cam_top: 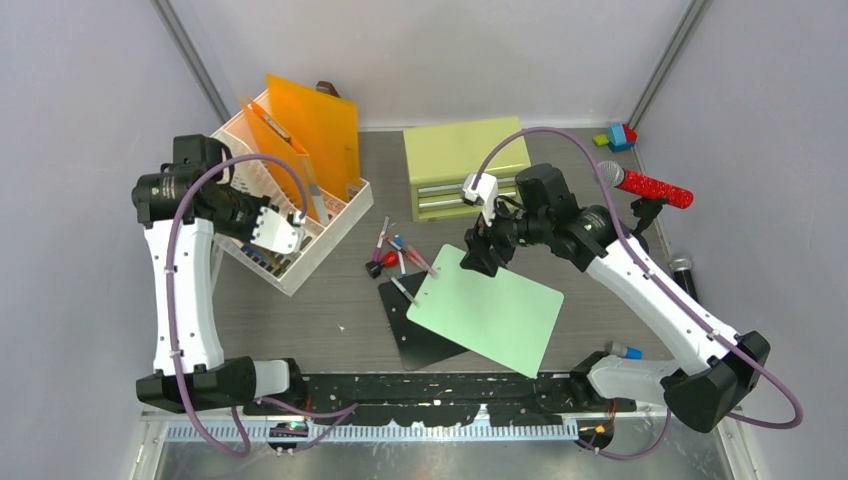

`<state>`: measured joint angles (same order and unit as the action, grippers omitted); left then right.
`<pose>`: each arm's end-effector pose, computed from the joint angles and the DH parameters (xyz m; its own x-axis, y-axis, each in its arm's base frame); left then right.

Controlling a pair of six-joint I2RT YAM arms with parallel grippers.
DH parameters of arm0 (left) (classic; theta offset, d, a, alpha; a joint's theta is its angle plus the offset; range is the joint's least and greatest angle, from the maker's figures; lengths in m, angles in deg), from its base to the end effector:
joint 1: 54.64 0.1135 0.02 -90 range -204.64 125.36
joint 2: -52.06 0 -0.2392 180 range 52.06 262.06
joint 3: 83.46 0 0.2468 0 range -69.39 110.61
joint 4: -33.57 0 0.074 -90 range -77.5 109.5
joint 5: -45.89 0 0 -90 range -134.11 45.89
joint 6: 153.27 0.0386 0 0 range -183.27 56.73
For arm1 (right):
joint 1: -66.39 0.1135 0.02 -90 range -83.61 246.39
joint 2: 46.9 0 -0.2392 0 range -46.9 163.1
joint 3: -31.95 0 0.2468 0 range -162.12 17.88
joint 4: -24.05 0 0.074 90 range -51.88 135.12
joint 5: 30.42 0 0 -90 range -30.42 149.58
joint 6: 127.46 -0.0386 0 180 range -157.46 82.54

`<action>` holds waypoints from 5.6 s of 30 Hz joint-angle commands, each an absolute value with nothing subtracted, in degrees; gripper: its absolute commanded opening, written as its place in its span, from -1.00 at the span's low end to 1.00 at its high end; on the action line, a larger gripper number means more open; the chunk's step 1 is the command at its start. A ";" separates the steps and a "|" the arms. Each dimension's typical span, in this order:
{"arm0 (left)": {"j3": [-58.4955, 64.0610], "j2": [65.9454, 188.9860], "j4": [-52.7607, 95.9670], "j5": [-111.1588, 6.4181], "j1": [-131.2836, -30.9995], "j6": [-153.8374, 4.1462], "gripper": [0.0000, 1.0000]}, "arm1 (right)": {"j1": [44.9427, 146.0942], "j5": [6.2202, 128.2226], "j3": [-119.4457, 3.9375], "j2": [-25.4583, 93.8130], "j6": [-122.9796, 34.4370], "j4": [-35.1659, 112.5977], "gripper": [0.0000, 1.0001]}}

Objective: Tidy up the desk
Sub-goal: Place the book in the storage box.

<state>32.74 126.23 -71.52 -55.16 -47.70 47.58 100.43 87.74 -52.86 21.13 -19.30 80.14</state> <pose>0.1883 0.0155 0.4091 0.2847 0.9586 0.0016 0.8385 -0.2498 0.4842 0.1973 0.1553 0.3381 -0.2507 -0.5010 -0.8284 -0.9201 0.3894 0.0429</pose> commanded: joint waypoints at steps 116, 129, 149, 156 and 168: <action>30.15 118.69 -69.09 -53.25 -37.85 55.15 -1.00 | 100.36 89.13 -52.53 25.84 -13.96 76.99 0.47; 30.57 115.11 -70.71 -55.84 -37.90 55.91 -1.00 | 100.36 89.24 -51.24 25.78 -12.96 76.28 0.47; 36.81 116.75 -73.14 -58.09 -37.86 53.67 -1.00 | 100.32 89.05 -50.99 26.78 -12.85 75.97 0.47; 36.72 119.75 -73.24 -57.16 -37.86 52.22 -1.00 | 100.33 88.65 -50.80 27.15 -12.52 75.79 0.47; 31.95 126.61 -68.45 -56.31 -37.93 54.90 -1.00 | 100.36 87.90 -50.39 27.90 -12.58 75.74 0.47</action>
<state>32.92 125.95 -71.20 -57.67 -38.09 52.98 100.43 88.16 -50.54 27.88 -13.38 77.95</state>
